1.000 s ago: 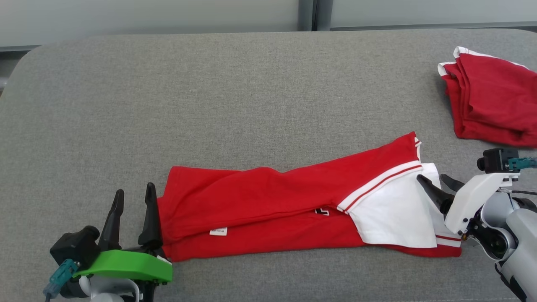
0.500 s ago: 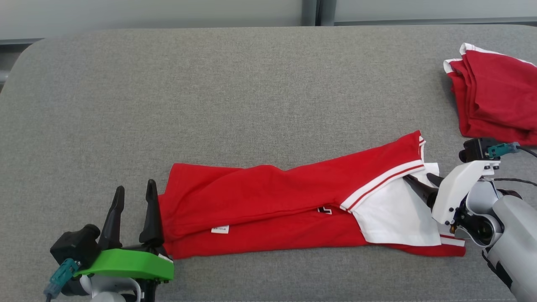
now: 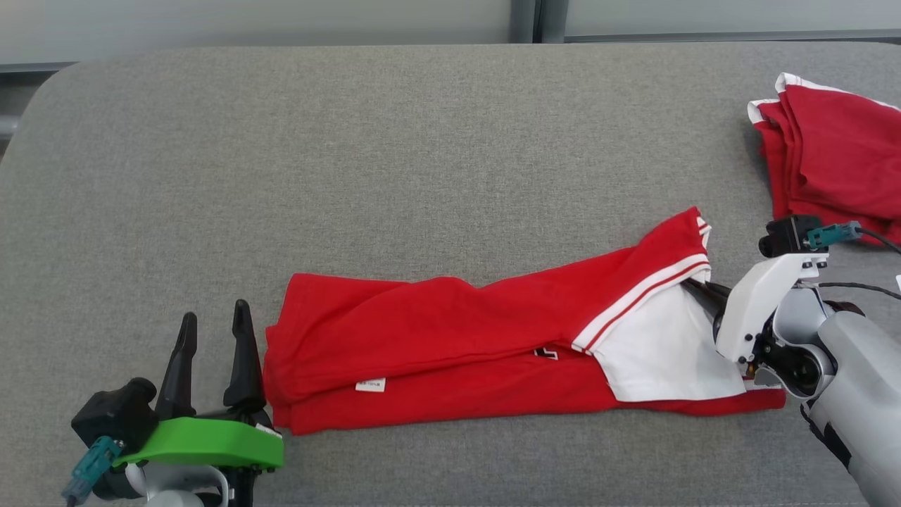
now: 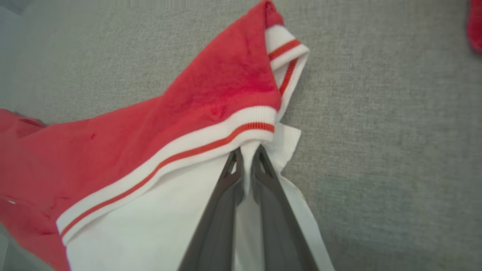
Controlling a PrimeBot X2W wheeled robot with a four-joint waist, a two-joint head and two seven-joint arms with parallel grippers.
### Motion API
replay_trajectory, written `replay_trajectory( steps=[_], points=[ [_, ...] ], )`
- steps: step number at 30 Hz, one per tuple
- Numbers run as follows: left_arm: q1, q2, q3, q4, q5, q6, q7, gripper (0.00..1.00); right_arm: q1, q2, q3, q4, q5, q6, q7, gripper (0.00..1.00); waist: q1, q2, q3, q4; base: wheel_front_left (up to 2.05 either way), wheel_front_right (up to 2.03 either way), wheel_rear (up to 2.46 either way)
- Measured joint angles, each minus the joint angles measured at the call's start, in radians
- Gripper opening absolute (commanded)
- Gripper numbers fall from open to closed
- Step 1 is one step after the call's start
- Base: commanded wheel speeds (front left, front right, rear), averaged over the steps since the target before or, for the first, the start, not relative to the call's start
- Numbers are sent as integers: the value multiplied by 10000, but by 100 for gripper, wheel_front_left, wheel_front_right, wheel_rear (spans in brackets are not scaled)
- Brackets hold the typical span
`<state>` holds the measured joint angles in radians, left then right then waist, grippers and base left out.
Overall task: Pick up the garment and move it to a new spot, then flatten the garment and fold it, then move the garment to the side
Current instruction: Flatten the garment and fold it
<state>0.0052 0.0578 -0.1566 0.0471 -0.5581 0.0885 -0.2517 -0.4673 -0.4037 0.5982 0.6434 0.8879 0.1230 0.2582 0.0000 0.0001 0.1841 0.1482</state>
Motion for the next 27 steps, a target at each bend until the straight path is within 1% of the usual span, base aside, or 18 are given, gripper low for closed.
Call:
replay_trajectory(
  steps=[6,17,27],
  points=[
    [108,-19,176,-6,98,0,0,100,-27,-159,6,-8,-31,2,-234,0,0,0,-150,-287,0,0,0],
    [359,-25,362,-199,184,-6,0,100,-225,-1064,-65,-140,-31,12,-487,0,0,0,-445,-1164,0,0,0],
    [427,-27,391,-280,276,-23,0,100,-379,-1632,44,-349,-33,12,-543,0,0,0,-703,-1870,0,0,0]
  ],
)
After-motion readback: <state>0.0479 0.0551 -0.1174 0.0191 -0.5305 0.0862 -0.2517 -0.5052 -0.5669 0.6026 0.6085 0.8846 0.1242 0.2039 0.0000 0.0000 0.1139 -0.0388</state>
